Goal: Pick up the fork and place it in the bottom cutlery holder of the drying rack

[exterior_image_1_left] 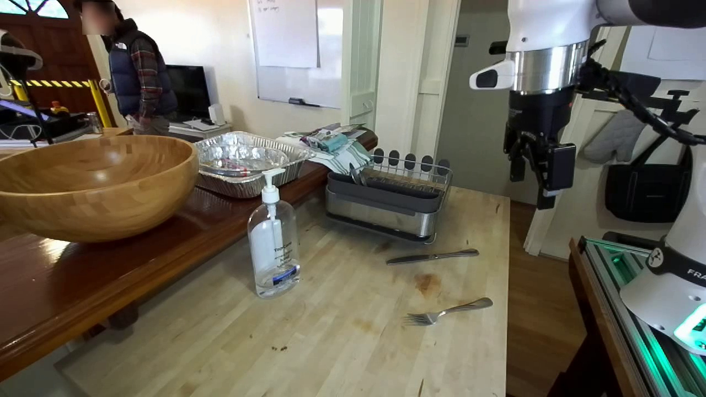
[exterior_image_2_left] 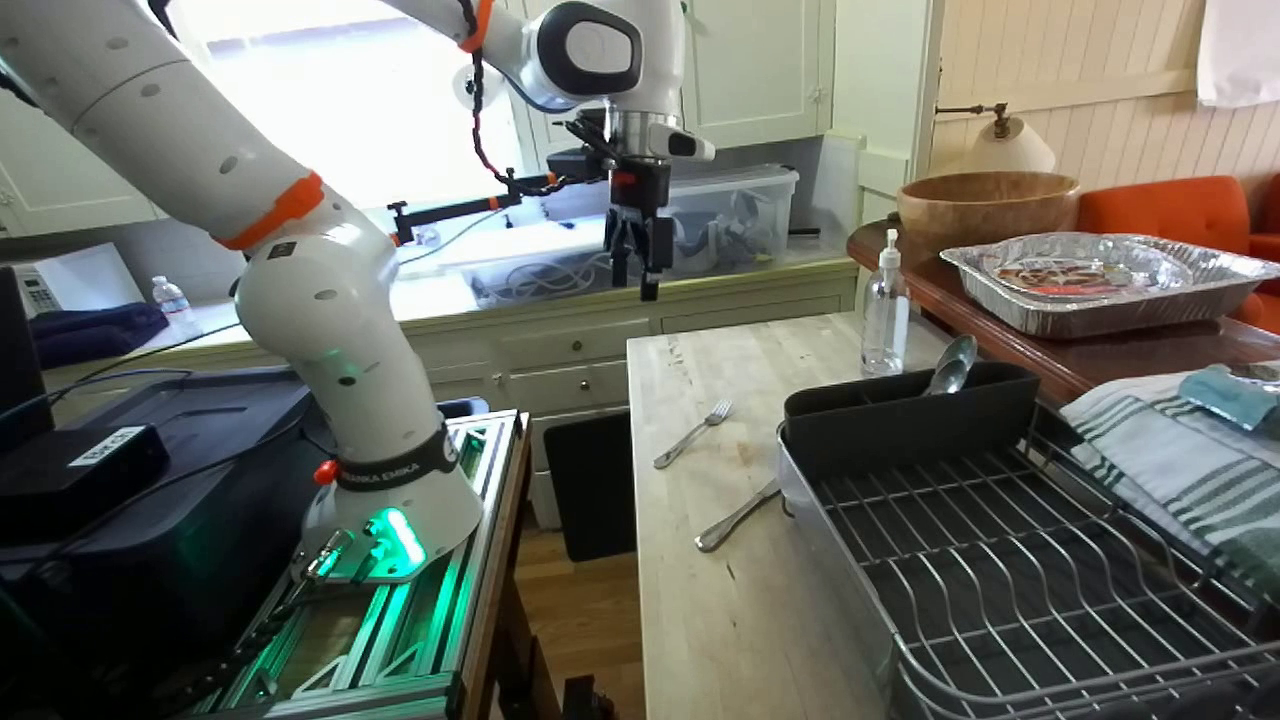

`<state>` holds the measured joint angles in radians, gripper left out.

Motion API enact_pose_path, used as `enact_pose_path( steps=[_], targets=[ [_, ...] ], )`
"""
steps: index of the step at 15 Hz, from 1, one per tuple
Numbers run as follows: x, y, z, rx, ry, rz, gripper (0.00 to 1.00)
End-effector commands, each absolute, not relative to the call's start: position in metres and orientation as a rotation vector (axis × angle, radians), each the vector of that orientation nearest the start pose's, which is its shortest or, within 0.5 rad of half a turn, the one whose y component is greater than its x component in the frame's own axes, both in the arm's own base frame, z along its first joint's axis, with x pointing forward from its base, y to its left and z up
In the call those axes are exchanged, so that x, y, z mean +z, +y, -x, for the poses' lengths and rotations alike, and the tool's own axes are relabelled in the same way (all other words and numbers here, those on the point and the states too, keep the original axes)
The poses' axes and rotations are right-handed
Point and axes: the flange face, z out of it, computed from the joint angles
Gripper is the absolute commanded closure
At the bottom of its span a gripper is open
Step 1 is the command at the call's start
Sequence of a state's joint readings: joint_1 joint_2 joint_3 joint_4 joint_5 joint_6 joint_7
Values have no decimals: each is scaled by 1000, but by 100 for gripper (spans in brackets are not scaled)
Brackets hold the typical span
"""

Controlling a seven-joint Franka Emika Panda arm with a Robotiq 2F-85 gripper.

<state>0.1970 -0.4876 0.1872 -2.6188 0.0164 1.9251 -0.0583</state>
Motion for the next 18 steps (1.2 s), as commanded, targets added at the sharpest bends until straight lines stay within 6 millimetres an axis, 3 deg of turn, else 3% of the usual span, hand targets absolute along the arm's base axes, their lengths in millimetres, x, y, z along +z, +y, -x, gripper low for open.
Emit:
enact_pose_path(
  steps=[1,18],
  targets=[
    [368,143,-334,379,-787,3130,0],
    [245,156,-358,529,-1342,2962,0]
  ],
)
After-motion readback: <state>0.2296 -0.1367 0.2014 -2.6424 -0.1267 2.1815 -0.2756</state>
